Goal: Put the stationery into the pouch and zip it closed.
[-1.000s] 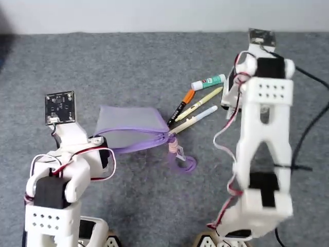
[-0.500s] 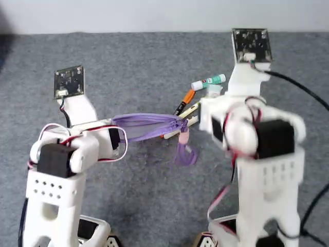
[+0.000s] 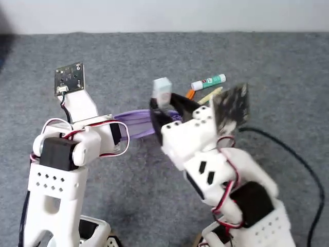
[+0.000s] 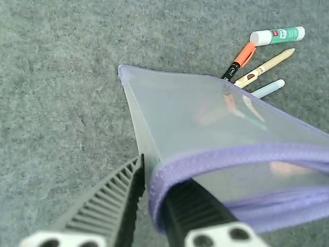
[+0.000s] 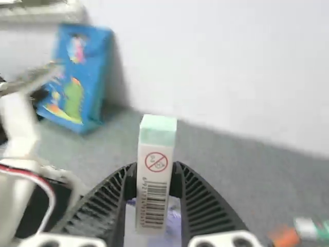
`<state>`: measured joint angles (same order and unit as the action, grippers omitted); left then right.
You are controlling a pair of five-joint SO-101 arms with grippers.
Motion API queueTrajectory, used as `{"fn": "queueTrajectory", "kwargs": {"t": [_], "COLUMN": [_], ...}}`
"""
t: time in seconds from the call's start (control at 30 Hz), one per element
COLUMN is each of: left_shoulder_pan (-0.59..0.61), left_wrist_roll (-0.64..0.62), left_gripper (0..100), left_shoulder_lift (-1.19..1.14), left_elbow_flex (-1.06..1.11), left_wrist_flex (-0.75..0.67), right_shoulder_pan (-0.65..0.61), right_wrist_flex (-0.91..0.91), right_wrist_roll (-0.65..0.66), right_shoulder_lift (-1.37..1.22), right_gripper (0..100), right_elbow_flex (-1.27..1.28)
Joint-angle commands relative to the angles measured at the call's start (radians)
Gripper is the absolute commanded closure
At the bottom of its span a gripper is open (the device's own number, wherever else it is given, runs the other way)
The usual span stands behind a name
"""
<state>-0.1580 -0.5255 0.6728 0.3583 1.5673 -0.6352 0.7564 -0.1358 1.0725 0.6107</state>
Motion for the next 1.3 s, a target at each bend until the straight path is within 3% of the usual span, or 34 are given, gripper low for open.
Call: {"fn": "queueTrajectory", "kwargs": {"t": [0.0,0.17,0.43,0.67,0.87,1.07,1.27], "left_shoulder_pan": [-0.008,-0.006,-0.006,-0.006,-0.006,-0.002,-0.005], "left_wrist_roll": [-0.014,-0.014,-0.014,-0.014,-0.014,-0.014,-0.014], "left_gripper": [99,99,99,99,99,99,99], "left_shoulder_lift": [-0.008,-0.008,-0.012,-0.012,-0.014,-0.014,-0.014], "left_elbow_flex": [-0.033,-0.033,-0.033,-0.033,-0.033,-0.03,-0.03], "left_wrist_flex": [0.0,0.0,0.0,-0.023,-0.038,-0.037,-0.04], "right_shoulder_pan": [-0.05,-0.124,-0.124,-0.12,-0.12,-0.108,-0.07], "right_wrist_flex": [-0.196,-0.252,-0.254,-0.245,-0.217,-0.096,-0.191], "right_wrist_roll": [0.048,0.051,0.072,0.094,0.092,0.087,0.089], "right_shoulder_lift": [0.05,0.051,0.053,0.061,0.061,0.059,-0.042], "right_gripper": [99.1,99.1,98.3,80.2,87.2,87.6,87.7], "right_elbow_flex": [0.112,0.183,0.311,0.322,0.247,0.196,0.224]}}
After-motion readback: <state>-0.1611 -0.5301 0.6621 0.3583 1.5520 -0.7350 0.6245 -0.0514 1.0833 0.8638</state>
